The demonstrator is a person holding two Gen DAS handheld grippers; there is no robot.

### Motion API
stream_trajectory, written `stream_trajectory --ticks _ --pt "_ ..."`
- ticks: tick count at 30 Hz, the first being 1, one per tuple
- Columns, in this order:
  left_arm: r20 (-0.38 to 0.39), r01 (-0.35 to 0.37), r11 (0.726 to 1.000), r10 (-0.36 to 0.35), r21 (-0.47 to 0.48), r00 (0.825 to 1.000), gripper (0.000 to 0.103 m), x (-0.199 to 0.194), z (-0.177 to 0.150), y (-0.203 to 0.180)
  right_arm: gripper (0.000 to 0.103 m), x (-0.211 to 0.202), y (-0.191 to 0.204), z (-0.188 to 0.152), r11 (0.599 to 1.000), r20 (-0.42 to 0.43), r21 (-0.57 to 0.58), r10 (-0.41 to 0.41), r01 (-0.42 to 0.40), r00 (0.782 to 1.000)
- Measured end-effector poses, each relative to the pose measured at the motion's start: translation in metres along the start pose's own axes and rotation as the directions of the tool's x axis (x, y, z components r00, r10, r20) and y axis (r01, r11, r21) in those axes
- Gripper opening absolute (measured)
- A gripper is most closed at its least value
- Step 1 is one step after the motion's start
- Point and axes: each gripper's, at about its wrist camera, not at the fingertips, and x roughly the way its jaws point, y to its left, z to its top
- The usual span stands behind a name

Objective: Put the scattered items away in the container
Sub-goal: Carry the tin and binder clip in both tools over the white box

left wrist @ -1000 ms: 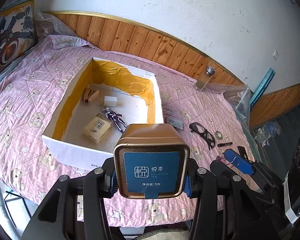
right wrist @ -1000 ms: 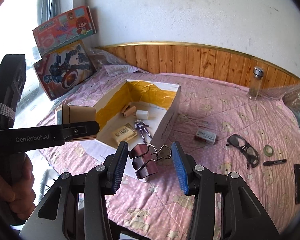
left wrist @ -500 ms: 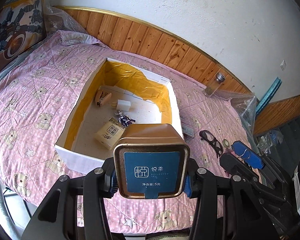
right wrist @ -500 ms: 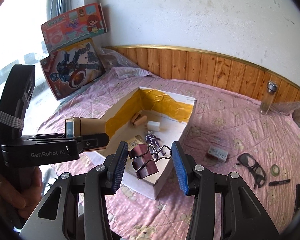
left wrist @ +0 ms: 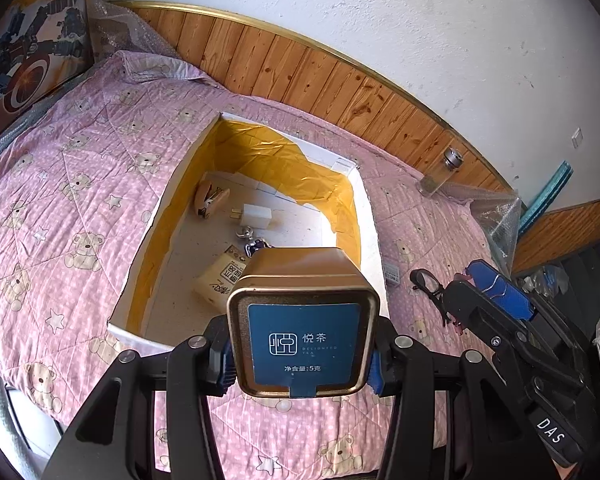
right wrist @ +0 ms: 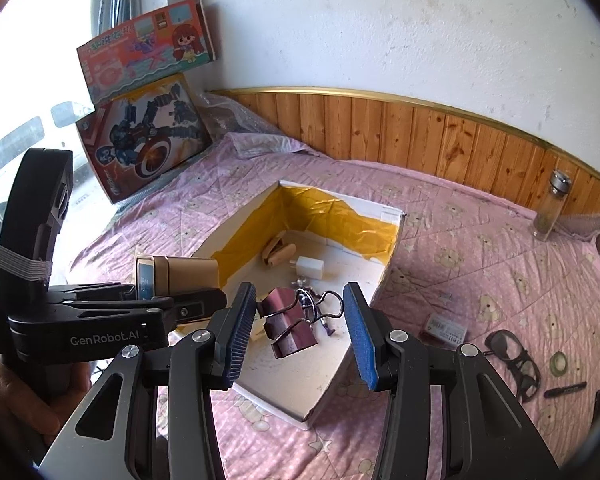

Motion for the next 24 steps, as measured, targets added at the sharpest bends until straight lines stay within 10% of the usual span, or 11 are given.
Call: stream_trajectory --ticks 24 --pt "-0.106 0.069 0.997 -0.072 -0.031 0.992 0.05 0.074 0.052 -0.002 0.048 0.078 -0.046 0.06 1.0 -0.058 0.012 0.022 -0.021 0.998"
